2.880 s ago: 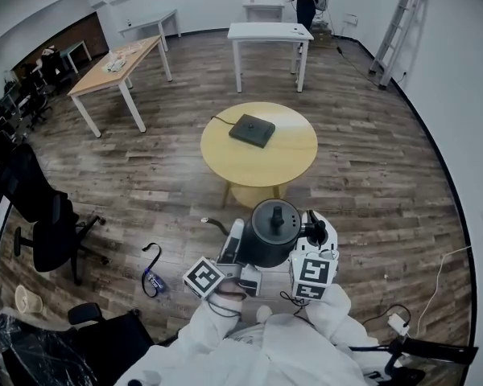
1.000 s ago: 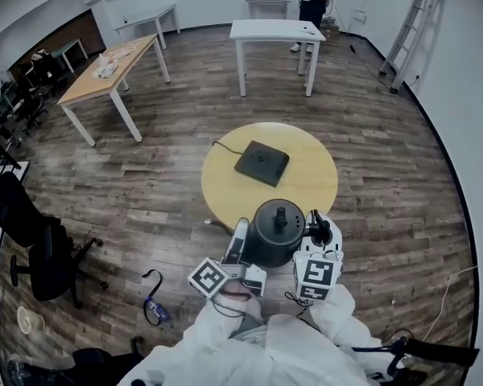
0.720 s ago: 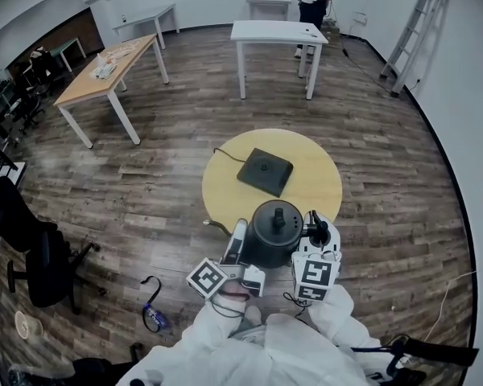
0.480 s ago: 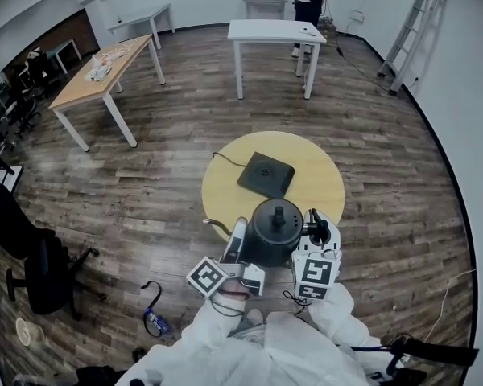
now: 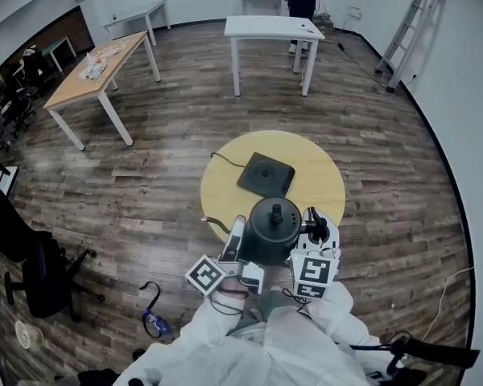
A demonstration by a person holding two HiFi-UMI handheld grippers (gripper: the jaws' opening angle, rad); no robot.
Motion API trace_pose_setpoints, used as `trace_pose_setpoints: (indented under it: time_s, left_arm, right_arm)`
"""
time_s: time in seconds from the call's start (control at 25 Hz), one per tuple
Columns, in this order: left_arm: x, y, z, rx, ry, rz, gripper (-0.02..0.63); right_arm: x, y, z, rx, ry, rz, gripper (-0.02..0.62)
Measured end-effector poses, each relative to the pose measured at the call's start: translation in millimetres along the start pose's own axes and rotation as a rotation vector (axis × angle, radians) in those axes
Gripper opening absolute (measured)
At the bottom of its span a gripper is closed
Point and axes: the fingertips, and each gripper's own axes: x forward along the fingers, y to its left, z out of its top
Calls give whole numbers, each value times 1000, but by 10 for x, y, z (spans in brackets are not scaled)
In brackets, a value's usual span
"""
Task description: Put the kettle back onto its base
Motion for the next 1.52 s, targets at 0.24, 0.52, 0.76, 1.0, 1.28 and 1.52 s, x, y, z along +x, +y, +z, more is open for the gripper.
trace_pose_setpoints:
  time_s: [0.24,0.52,0.76,1.0,1.28,1.52]
  left_arm:
    - [119,51,39,0,-15,2,321]
    - [380,118,144,9,-31,14,321]
    - [724,224,186,18,-53,28,321]
    - [1110,337,257,11,-73,46,321]
    - [1618,456,175,15,-68,65,321]
    - [1798,571,156,18,-74,70,321]
  right_arm:
    - [124,-19,17,-16,-10,8,21]
    - [446,-67,50,-8,-19,25,21]
    - [832,-205,55,-7,-22,53,21]
    - [1270,-319,38,-2,-9,80,21]
    - [1711,-628,-12,13,-4,91,21]
    - [1916,-701,-106,22,-8,112,21]
